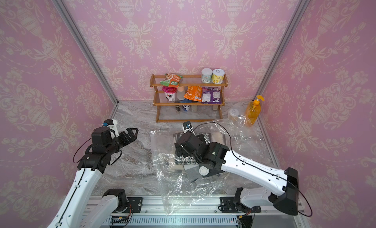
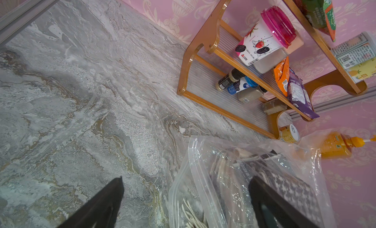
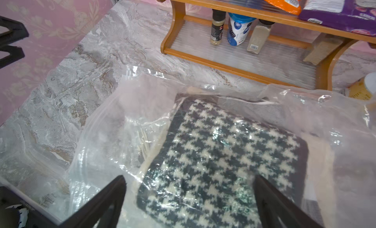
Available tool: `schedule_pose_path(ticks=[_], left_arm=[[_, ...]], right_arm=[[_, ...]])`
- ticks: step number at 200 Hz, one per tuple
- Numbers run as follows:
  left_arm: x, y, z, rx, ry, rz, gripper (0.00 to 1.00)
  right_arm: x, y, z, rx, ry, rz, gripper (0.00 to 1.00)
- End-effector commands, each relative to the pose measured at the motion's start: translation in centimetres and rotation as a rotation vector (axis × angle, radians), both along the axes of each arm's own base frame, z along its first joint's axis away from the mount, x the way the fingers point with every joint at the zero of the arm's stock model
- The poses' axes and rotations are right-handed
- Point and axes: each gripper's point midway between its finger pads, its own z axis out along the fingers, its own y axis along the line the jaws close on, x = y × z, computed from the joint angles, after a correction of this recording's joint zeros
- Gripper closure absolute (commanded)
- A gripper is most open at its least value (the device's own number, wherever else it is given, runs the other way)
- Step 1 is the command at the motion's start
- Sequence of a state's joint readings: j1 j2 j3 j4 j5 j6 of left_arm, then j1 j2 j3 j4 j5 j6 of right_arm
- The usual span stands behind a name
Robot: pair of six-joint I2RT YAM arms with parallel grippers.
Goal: Take the scarf out of the vacuum bag
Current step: Open the vacuum bag at the center of the board.
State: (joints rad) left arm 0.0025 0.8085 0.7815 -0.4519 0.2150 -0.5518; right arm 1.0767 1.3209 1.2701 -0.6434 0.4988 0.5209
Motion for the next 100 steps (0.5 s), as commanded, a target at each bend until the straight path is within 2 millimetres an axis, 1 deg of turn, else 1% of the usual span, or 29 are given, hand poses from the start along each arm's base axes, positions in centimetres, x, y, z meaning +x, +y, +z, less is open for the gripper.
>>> schedule_pose_path(ticks=[1,16,24,25,28,38,64,78,94,98,100], left_arm=[[-1.1,0.6,-1.7,0.032,0.057,0.027,0.01],[-1.2,0.3,-2.8,0.018,0.091,0.016,0.01],[-1.2,0.1,-2.9,0.004,0.093,0.011,0.01],[-1.3,0.1,-3.6,0.003,0.109,0.011,0.01],[-1.5,0.1,-4.4,-0.002,0.127,0.01,0.01],[-1.6,0.0,-5.4,-0.012,0.15,0.012,0.01],[-1.9,-0.1,-7.9,-0.029,0.205,0.019,0.01],[-1.7,-0.3,-9.1,-0.051,0.221,0.016,0.01],[-1.3,-0.2,-10.3,-0.071,0.236,0.036,0.01],[-1.3,-0.1,-10.6,-0.076,0.239,0.043,0.01],[-1.2,-0.1,-10.7,-0.079,0.239,0.045,0.01]], right_arm=[[-0.4,1.2,-1.0,-0.051,0.063,-0.02,0.0],[-0.8,2.6,-1.9,-0.097,0.093,0.002,0.0],[-1.0,3.4,-2.3,-0.106,0.104,0.019,0.0],[-1.1,3.5,-2.3,-0.106,0.104,0.021,0.0],[-1.2,3.8,-2.4,-0.096,0.114,0.014,0.0],[-1.6,4.7,-2.7,-0.096,0.122,0.026,0.0],[-3.4,7.3,-2.4,-0.149,0.1,0.069,0.0],[-4.4,8.2,-2.1,-0.216,0.064,0.074,0.0],[-5.6,9.6,-1.9,-0.285,0.018,0.085,0.0],[-5.7,9.8,-1.6,-0.291,0.0,0.072,0.0],[-5.8,9.9,-1.7,-0.304,-0.005,0.069,0.0]])
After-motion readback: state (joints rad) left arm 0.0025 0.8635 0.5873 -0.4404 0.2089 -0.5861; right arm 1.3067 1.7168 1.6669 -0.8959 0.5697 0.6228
